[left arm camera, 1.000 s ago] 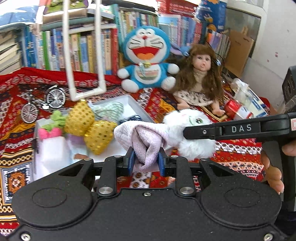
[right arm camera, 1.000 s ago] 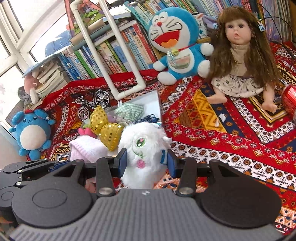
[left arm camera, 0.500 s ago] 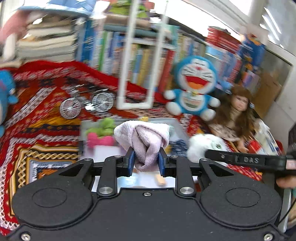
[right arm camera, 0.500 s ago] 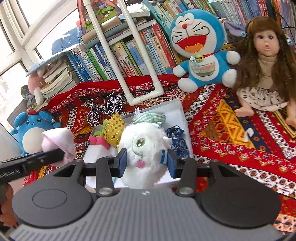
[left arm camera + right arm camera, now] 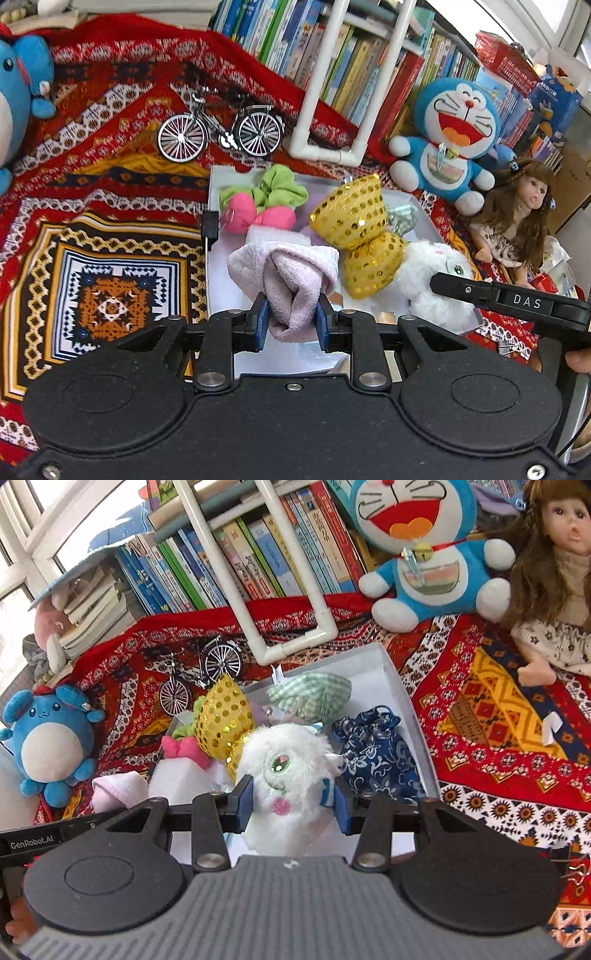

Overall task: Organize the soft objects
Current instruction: 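Carry the sock with the left tool while the right tool carries the fluffy plush to the tray, then open the left tool over the tray while the right tool releases the plush inside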

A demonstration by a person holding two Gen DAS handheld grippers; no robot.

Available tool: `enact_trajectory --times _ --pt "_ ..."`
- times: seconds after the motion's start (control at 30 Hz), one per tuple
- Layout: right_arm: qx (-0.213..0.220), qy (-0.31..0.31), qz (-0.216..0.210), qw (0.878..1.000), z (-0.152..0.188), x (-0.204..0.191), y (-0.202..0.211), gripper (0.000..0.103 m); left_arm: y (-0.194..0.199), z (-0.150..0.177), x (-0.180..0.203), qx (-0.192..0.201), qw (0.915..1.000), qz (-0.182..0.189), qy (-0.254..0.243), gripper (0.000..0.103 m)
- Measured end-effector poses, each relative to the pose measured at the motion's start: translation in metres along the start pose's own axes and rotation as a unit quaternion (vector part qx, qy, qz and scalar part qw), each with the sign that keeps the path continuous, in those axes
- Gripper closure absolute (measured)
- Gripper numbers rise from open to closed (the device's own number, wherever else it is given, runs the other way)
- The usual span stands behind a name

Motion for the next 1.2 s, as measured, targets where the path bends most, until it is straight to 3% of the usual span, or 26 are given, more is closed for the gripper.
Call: enact_trajectory --times 0.43,0.77,0.87,0.93,1.2 --pt "-0.005 0.010 0.014 1.000 -0.004 -0.001 -0.025 0.055 -0.042 -0.008 -0.003 -0.020 0.9995 0.019 0.014 0.079" --pt "-0.020 0.008 0.005 1.000 0.004 0.000 -0.035 0.053 -0.039 -0.002 -0.004 -0.017 0.9997 0.017 0.006 0.076" --pt "-0.018 0.005 0.000 1.000 0.005 0.000 -0.029 0.048 -0.032 -0.002 -0.004 -0.011 0.9998 0.014 0.006 0.069" --pt "-0.012 0.009 0.001 1.000 0.004 0.000 -0.024 0.034 -0.025 -0.003 -0.003 -0.006 0.9999 0.012 0.005 0.067" --pt "0.037 0.032 -0.008 0.999 -0.002 -0.009 0.017 0.021 0.017 -0.005 0.003 0.040 0.9992 0.007 0.005 0.048"
Point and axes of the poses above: each gripper's, at about its wrist camera, not at the fingertips, and y roughly against the way its jaws point, x to its right, z to its underside, the point moved 7 cm from there along -y, roughly the way its jaws point, and after that the axes turned 4 degrees about -z, right-handed, at the moved point
